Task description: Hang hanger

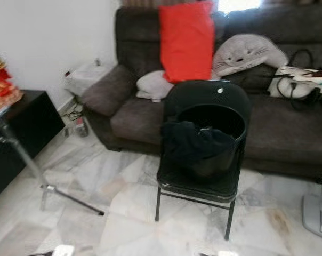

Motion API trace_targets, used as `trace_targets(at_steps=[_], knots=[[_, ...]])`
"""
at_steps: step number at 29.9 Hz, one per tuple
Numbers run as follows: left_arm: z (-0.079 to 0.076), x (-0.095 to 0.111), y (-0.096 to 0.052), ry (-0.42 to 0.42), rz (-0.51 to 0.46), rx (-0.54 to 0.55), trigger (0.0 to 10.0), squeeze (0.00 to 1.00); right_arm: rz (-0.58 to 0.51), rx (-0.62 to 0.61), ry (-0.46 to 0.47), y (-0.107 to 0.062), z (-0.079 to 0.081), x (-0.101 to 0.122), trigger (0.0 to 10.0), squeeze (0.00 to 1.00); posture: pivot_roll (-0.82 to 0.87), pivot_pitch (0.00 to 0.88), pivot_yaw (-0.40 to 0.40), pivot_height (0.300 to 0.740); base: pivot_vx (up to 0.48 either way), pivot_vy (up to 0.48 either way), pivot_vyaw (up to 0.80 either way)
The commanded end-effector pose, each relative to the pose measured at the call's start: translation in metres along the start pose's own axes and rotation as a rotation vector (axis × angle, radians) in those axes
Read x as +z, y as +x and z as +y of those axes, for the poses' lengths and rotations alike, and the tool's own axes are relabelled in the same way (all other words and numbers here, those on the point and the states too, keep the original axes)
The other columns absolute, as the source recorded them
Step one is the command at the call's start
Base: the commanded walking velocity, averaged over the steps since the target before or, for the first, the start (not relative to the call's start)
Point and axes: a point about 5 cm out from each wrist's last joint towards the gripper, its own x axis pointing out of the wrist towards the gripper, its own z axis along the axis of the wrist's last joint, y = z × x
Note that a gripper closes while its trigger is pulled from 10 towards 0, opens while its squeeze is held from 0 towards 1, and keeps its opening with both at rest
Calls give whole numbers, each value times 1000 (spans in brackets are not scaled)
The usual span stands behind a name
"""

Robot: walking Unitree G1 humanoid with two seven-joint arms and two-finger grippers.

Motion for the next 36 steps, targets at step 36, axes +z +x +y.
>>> trace_targets(at_steps=[36], knots=[[16, -12, -5, 11, 28, 42, 10000, 0, -856, 12, -355, -50, -1, 120, 10000, 0, -136, 0, 56, 740, 127, 0, -62]])
